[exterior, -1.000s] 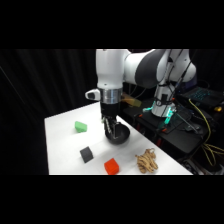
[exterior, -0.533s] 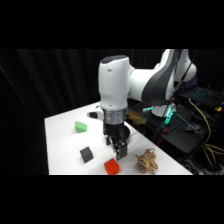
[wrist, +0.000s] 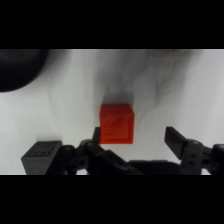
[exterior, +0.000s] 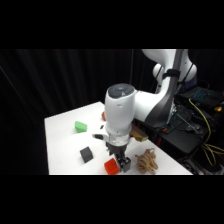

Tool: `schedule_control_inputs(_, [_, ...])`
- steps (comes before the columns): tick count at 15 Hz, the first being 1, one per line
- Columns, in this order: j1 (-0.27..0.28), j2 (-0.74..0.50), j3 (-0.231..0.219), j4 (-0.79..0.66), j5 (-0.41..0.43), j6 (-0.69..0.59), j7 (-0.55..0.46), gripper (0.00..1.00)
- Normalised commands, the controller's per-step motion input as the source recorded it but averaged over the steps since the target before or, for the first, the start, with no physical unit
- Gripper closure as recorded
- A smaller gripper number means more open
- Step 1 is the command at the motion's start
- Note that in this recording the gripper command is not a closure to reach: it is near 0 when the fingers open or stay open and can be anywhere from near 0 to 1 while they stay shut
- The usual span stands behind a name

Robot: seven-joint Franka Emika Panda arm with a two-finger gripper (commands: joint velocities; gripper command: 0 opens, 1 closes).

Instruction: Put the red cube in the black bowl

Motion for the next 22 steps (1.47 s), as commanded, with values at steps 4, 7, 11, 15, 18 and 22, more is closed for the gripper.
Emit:
schedule_control_inputs(4, [0.135,0.18,-0.162,0.18,-0.112,0.16,0.15,0.0])
schedule_control_inputs(7, [0.09,0.14,-0.131,0.15,-0.057,0.16,0.11,0.0])
schedule_control_inputs(11, [0.009,0.12,-0.041,0.1,0.06,0.18,0.03,0.0])
schedule_control_inputs(15, [-0.063,0.09,0.054,0.08,0.165,0.16,-0.07,0.0])
schedule_control_inputs(18, [-0.073,0.09,0.07,0.09,0.165,0.15,-0.09,1.0])
schedule_control_inputs(22, [-0.096,0.08,0.084,0.11,0.174,0.09,-0.13,1.0])
